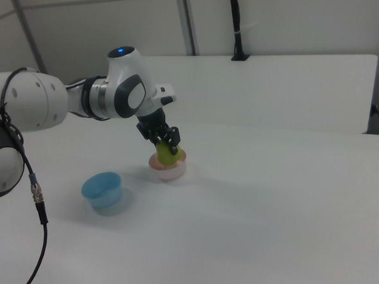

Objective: Place the pear in the bowl

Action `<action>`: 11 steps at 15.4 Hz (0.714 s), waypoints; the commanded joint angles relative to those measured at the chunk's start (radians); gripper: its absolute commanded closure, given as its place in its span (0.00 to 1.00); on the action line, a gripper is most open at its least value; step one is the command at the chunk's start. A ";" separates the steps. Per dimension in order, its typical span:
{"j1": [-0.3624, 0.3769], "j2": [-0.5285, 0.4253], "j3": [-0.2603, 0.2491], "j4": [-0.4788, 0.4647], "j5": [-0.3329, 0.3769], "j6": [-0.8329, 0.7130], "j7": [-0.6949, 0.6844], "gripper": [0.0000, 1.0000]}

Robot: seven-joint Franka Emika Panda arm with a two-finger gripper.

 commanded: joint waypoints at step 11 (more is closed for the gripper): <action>0.008 -0.033 -0.006 -0.024 -0.009 -0.001 0.004 0.00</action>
